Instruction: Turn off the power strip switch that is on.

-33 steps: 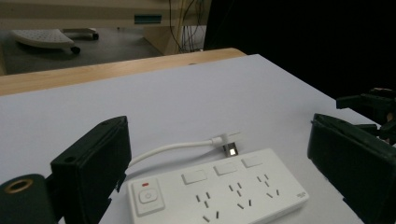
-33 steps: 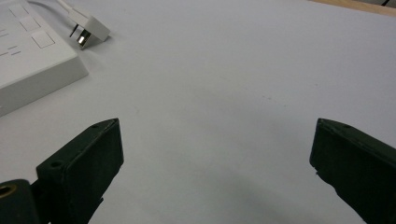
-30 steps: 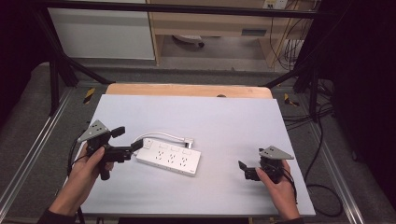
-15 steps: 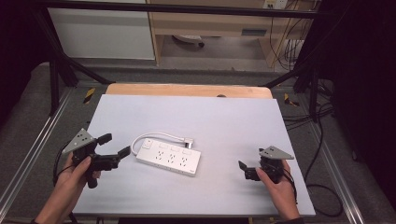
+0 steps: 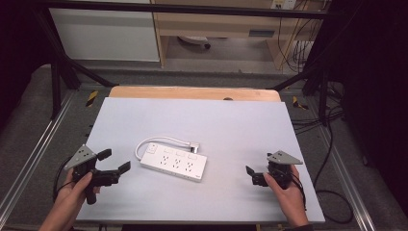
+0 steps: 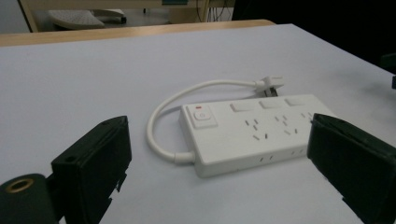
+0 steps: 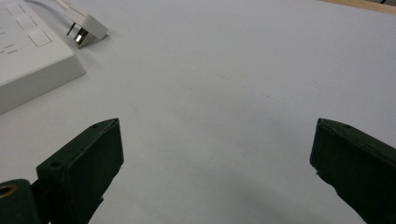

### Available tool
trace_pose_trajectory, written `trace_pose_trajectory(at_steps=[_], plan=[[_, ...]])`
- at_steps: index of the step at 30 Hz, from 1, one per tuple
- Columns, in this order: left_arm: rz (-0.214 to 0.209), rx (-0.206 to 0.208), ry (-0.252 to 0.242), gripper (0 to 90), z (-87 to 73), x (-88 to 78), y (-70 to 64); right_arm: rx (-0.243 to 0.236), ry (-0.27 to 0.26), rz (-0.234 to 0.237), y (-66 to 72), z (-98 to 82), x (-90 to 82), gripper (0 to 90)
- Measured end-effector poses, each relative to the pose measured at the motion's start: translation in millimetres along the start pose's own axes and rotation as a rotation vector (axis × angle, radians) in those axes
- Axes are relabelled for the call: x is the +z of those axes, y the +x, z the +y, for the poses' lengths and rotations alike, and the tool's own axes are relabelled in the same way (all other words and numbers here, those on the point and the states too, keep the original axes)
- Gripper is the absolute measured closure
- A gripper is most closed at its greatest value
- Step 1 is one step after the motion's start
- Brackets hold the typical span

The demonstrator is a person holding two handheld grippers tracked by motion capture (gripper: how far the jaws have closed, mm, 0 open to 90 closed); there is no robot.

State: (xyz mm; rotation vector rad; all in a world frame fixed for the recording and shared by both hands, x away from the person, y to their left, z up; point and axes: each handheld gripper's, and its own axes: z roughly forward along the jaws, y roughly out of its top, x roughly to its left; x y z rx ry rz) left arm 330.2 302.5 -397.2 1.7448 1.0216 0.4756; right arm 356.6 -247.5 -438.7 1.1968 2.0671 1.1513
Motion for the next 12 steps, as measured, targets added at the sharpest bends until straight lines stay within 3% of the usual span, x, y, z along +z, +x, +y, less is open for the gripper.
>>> trace_pose_trajectory(at_steps=[7,12], plan=[[0.001,0.018,0.056,6.9,-21.0,4.7,-2.4,0.0,0.004,-0.007,-0.8,-0.4,1.0,2.9],[-0.012,0.036,0.086,6.9,-30.4,9.5,-7.7,0.002,0.042,-0.029,-2.8,-2.4,6.2,2.8]])
